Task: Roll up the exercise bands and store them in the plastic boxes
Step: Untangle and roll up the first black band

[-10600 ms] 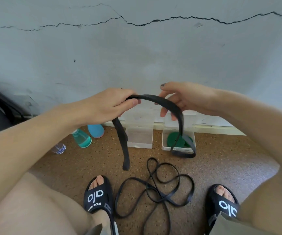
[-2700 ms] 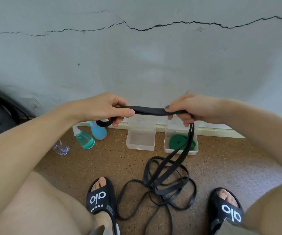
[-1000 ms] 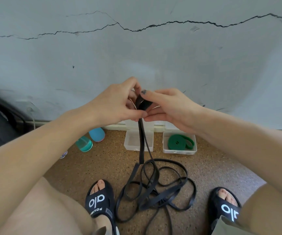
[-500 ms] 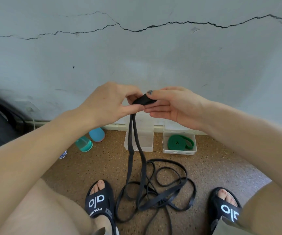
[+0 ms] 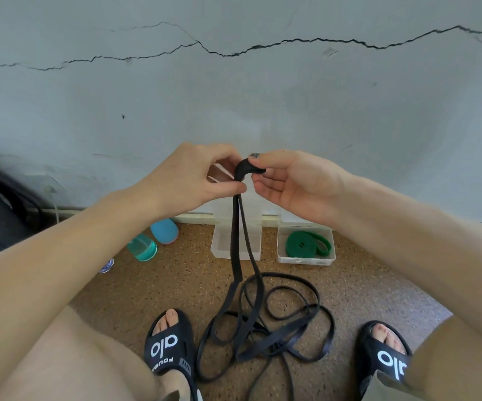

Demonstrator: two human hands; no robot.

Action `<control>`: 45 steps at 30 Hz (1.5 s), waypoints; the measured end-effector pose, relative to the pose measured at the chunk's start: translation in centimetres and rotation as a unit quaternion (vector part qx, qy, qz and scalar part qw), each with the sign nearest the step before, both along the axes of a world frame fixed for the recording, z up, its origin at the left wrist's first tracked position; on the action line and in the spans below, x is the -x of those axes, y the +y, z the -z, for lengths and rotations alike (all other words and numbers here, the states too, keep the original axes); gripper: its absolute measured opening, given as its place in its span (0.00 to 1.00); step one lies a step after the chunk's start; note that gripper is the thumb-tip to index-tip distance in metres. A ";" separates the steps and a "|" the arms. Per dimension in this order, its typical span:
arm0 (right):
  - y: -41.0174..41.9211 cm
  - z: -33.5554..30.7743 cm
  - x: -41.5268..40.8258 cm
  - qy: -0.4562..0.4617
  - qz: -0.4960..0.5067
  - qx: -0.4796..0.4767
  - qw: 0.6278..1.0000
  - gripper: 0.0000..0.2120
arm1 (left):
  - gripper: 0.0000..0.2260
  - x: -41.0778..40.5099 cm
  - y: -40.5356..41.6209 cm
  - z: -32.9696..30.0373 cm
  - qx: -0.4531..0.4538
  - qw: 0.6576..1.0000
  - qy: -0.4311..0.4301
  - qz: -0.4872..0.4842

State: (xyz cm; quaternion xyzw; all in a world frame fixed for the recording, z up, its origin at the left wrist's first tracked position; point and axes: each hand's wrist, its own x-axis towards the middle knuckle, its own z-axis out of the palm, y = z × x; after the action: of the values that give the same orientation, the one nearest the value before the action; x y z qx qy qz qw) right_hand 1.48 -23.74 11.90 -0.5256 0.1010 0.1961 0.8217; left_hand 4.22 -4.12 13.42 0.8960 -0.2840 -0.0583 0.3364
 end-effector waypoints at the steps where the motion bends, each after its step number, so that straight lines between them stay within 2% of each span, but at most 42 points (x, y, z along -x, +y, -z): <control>1: 0.0 0.0 0.0 0.000 -0.003 -0.009 1.000 0.03 | 0.12 0.1 0.0 -0.2 0.018 1.000 -0.003 -0.003; 10: 0.5 -0.2 0.1 0.008 0.033 -0.084 0.996 0.04 | 0.06 0.1 -0.2 -0.4 0.074 0.997 -0.010 -0.028; 17: 1.4 0.7 0.6 0.021 0.067 -0.122 0.990 0.02 | 0.06 0.0 -0.3 -0.1 0.058 0.998 -0.034 -0.017; 21: 1.2 0.6 0.2 -0.017 0.073 -0.075 0.994 0.07 | 0.06 -0.1 -0.3 0.1 0.035 0.995 -0.088 -0.020; 25: 0.8 0.3 0.2 -0.046 0.055 0.054 0.996 0.05 | 0.07 -0.3 -0.1 0.2 -0.021 0.991 -0.134 -0.011; 28: 0.5 -0.1 0.2 -0.060 0.044 0.080 0.994 0.05 | 0.07 -0.5 0.0 0.3 -0.029 0.990 -0.138 -0.010; 31: 0.4 -0.3 0.2 -0.062 0.049 0.048 0.996 0.06 | 0.08 -0.4 -0.2 0.3 -0.012 0.993 -0.115 -0.019; 36: 0.6 -0.3 0.3 -0.004 0.061 -0.060 0.996 0.02 | 0.07 -0.5 -0.4 0.0 -0.011 0.996 -0.089 -0.024; 40: 1.1 0.0 0.5 0.021 0.069 -0.129 0.989 0.01 | 0.07 -0.4 -0.4 -0.4 0.064 0.997 -0.035 -0.029; 45: 1.7 0.8 0.6 0.014 0.086 -0.136 0.987 0.07 | 0.08 -0.3 -0.4 0.1 0.102 0.993 -0.045 -0.027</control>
State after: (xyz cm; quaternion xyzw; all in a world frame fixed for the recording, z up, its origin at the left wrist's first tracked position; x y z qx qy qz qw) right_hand 0.91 -22.06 11.12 -0.3953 0.1297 0.1444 0.8978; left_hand 4.49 -4.48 13.37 0.8660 -0.2793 0.0206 0.4142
